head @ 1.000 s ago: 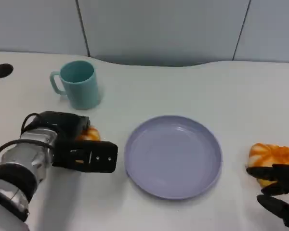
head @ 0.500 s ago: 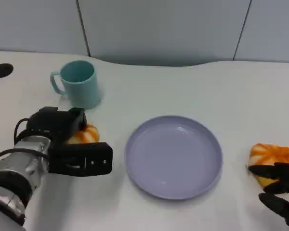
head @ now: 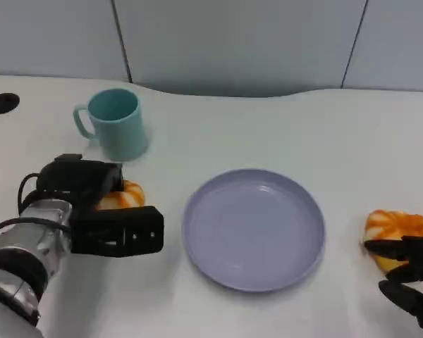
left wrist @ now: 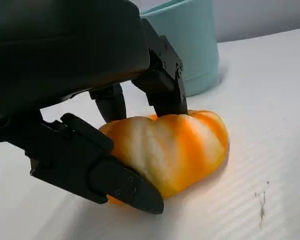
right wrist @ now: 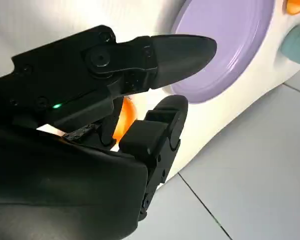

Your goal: Grasp the bread from the table and place it into the plate.

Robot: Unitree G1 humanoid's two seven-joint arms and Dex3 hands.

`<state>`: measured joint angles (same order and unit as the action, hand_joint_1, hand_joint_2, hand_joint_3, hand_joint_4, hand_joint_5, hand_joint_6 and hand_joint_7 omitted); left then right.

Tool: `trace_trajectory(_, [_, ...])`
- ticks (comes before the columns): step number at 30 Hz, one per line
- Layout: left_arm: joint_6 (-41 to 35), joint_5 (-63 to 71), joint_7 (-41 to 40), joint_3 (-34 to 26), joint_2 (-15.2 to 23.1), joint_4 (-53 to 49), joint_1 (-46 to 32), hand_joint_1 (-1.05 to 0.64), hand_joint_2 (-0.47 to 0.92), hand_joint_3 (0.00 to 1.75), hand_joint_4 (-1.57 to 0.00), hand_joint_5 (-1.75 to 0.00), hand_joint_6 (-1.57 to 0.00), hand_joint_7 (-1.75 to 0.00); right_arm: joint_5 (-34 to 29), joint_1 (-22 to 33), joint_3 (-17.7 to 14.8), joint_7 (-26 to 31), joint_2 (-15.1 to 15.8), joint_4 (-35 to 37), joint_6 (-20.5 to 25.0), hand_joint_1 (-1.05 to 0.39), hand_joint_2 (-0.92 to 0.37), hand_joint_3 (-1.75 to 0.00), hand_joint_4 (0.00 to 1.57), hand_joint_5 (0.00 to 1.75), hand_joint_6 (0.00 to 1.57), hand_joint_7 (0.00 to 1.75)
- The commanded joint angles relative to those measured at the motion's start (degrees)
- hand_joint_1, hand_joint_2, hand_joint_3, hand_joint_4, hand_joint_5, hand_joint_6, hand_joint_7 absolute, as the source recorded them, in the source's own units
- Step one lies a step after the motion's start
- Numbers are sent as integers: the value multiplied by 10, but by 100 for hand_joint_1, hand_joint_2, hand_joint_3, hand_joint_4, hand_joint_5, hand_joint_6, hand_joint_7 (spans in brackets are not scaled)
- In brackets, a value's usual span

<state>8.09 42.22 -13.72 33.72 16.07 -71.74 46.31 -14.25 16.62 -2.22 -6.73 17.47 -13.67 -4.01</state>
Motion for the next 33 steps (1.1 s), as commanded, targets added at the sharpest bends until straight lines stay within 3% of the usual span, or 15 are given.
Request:
trace_trajectory(1, [6,-11,3,-10,2,-10,-14,-26,92,5,-61,-162,-84,-65,-4,3,-4,3,4,-3,0,-24,-92,-34,67,61,83,0])
trace_trajectory(2, [6,-12,1,-11,3,-8,-14,-24,92,6,-63,-169,-68,-108,-4,3,-4,3,4,-3,-1,-24,-92,-34,66,61,83,0])
trace_trajectory(3, [6,-13,0,-12,3,-8,-14,-23,92,6,-64,-172,-59,-126,-4,3,-4,3,4,-2,-1,-24,-92,-34,66,61,83,0])
trace_trajectory(5, [6,-14,-1,-12,3,-7,-13,-22,92,6,-64,-174,-52,-142,-4,3,-4,3,3,-2,-1,-24,-92,-34,66,61,83,0])
trace_trajectory(8, [16,-23,3,-20,11,5,-12,-21,92,7,-65,-175,-50,-147,-3,3,-4,2,3,-2,-1,-24,-92,-34,66,61,83,0])
trace_trajectory(9, [27,-31,6,-28,19,20,-12,-18,92,14,-66,-175,-48,-163,-3,2,-4,2,3,-1,-1,-24,-92,-34,65,60,82,0])
trace_trajectory(11, [42,-42,15,-40,33,46,-13,-16,92,21,-66,-175,-45,-172,-1,1,-3,3,2,3,-4,-25,-92,-34,65,60,82,0])
trace_trajectory(18, [126,-57,-11,-71,76,126,-28,-7,86,17,-71,-175,-48,-175,-2,-4,0,7,-2,10,-6,-24,-92,-33,66,60,83,0])
trace_trajectory(24, [144,-63,14,-94,94,213,-43,-7,83,15,-72,-175,-49,-175,-1,-7,1,9,-2,22,-19,-24,-92,-33,66,60,83,1])
trace_trajectory(33, [156,-76,88,-102,90,323,-55,-1,82,13,-74,-175,-53,-175,-1,-9,3,10,-1,23,-17,-25,-92,-33,66,58,83,0])
